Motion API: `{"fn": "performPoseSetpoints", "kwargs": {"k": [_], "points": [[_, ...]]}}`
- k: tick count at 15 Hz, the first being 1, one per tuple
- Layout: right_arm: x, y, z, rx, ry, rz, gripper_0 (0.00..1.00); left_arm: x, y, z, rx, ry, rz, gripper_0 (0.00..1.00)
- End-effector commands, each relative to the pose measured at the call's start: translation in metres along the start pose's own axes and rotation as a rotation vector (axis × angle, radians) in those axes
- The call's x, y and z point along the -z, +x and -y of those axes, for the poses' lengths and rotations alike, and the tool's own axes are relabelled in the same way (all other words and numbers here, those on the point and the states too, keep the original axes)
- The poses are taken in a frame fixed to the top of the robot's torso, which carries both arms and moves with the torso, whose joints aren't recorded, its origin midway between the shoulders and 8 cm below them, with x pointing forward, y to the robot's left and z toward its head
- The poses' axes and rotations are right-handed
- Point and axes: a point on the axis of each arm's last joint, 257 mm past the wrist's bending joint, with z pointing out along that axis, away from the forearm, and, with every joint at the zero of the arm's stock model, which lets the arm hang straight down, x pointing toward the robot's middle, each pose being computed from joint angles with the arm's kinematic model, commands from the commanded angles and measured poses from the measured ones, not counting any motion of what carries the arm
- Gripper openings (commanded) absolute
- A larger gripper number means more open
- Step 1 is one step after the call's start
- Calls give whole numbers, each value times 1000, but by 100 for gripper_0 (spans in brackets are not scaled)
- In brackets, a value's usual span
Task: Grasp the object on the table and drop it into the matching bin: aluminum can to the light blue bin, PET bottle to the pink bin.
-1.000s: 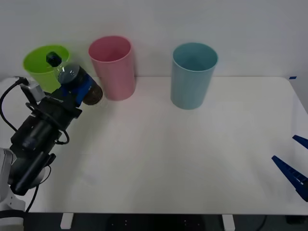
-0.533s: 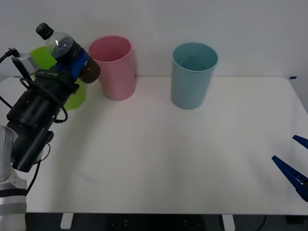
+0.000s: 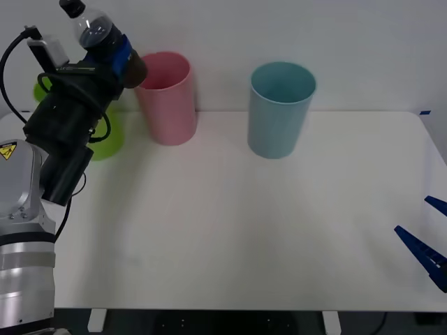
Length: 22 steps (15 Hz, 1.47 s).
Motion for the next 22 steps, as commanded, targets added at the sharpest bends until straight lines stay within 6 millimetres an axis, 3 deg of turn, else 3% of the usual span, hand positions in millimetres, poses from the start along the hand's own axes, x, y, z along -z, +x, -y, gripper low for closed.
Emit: {"fn": "performPoseSetpoints", "kwargs": {"k": [1,5,12,19,21,22], "points": [[0,0,0,0,0,0,100,-31,12,-6,-30,-13,-44,1],[0,0,0,0,0,0,100,-72,27,-17,-70,-40,-108,1],[0,0,0,0,0,0,100,-116,43,-22,-125,-103,-180,1],[0,0,0,0,0,0,100,-127,50,-12,-136,-93,-203,3],[0,0,0,0,0,0,100,-128,50,-10,-133,-90,-202,9],[0,0,0,0,0,0,100,-127,51,-10,-131,-90,-203,20]]}}
